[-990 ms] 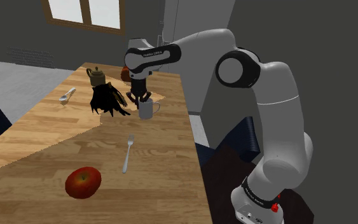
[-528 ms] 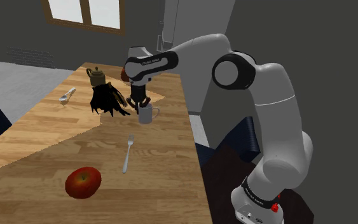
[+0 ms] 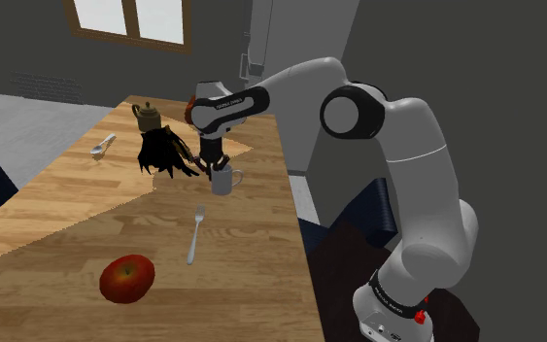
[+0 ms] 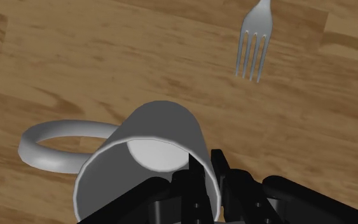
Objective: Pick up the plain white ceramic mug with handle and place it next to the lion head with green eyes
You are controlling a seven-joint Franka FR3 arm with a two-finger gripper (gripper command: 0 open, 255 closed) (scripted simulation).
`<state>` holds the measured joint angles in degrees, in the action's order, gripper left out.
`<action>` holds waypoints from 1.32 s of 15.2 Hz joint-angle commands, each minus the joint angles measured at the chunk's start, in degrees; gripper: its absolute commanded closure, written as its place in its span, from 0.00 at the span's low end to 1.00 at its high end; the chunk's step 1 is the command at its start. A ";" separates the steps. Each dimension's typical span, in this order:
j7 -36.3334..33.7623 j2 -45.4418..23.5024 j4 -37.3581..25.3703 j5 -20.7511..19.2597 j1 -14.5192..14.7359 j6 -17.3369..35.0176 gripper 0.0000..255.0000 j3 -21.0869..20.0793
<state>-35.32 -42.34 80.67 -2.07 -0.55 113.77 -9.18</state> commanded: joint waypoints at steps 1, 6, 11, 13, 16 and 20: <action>-0.01 -0.09 -0.08 -0.01 0.01 0.04 1.00 0.01; -0.01 -0.09 -0.08 -0.01 0.02 0.04 0.00 0.01; -0.01 -0.09 -0.08 -0.01 0.02 0.04 0.00 0.00; 0.08 0.93 -2.34 0.12 -0.07 -3.24 0.00 -0.08; 0.14 1.58 -4.77 0.21 -0.11 -6.32 0.00 -0.13; 0.14 1.58 -4.77 0.21 -0.11 -6.32 0.00 -0.13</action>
<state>-35.17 -40.74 75.98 -1.85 -0.67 107.53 -9.31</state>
